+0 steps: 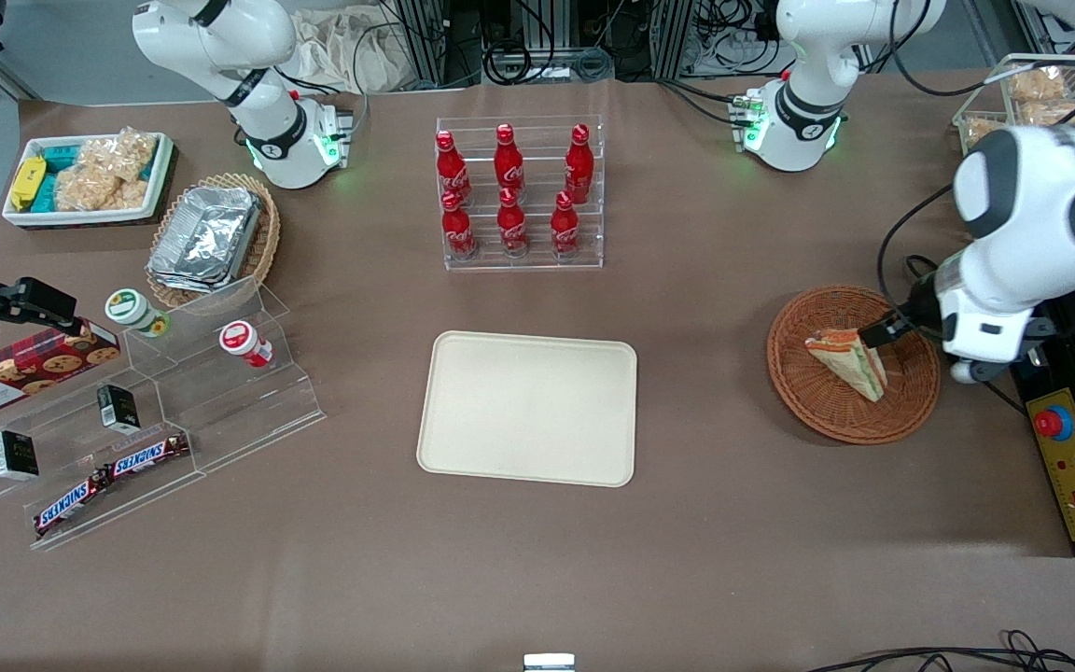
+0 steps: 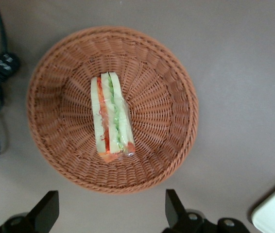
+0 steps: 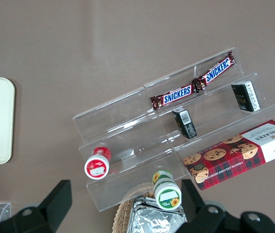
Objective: Place sandwich from basket to tray
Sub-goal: 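Close the left gripper on the wrapped sandwich in the basket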
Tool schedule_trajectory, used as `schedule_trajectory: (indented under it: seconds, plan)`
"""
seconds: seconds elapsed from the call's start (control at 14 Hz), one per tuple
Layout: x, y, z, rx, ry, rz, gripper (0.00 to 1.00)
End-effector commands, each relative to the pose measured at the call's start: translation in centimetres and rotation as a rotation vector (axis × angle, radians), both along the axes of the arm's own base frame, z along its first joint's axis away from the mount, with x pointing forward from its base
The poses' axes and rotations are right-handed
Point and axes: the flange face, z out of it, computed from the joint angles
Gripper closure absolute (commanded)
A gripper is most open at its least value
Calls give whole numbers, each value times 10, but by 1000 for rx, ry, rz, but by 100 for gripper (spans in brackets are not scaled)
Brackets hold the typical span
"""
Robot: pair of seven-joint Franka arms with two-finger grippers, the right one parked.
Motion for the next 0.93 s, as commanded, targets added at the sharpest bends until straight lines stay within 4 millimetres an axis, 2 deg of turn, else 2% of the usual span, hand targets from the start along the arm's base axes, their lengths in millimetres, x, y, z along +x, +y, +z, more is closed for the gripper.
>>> schedule_trajectory:
  seconds: [0.0,0.29,0.57,0.64,0.71,0.79,0.86]
  plan:
    - [-12,23,-44,12,-23,77,2]
    - [-7,24,-95,12,-6,151,2]
    - [-4,24,-132,16,-18,214,2]
    - [-5,23,-139,16,-10,214,18]
    - [-5,23,-141,16,-7,212,72]
    - [-5,23,-142,17,-5,208,100]
    - [-6,23,-145,17,1,205,100]
